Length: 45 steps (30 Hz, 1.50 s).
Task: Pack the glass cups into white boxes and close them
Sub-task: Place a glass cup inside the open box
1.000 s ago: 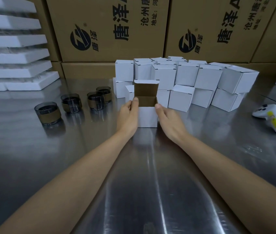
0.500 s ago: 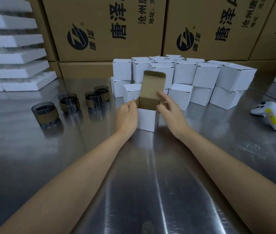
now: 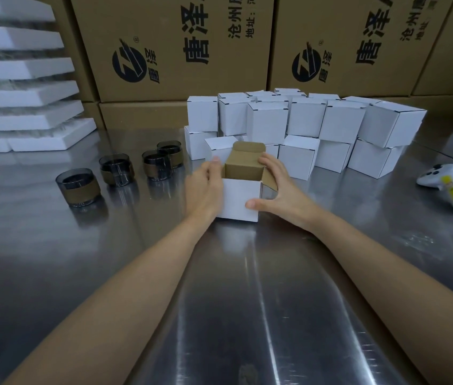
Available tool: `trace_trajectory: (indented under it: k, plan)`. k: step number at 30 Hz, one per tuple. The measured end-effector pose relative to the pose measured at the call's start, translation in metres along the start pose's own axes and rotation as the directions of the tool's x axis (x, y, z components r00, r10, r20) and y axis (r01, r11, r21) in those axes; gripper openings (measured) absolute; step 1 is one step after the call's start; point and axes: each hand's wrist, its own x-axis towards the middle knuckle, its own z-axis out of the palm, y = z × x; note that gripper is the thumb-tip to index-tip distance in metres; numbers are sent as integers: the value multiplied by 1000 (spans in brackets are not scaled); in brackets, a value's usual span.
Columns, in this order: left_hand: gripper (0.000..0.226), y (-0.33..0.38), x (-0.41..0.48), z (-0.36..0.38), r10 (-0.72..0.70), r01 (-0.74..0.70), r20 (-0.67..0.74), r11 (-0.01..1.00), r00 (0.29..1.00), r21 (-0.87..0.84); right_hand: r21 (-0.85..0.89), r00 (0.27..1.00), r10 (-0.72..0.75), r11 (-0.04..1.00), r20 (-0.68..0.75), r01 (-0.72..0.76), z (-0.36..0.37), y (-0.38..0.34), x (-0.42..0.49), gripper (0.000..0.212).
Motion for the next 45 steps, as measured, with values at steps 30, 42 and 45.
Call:
trace_trajectory:
  k: [30,42,45]
  plan:
    - [32,-56,57,-45,176,-148,-111,964,978,222,87,999,17,996,-33,-14,11,12,14,77]
    - [67,-63,66,-47,-151,138,61,973,987,183,35,999,18,999,-41,-17,9,11,13,77]
    - [79,-66,66,-46,-106,97,22,961,994,259,39,999,16,999,-36,-15,9,10,13,77]
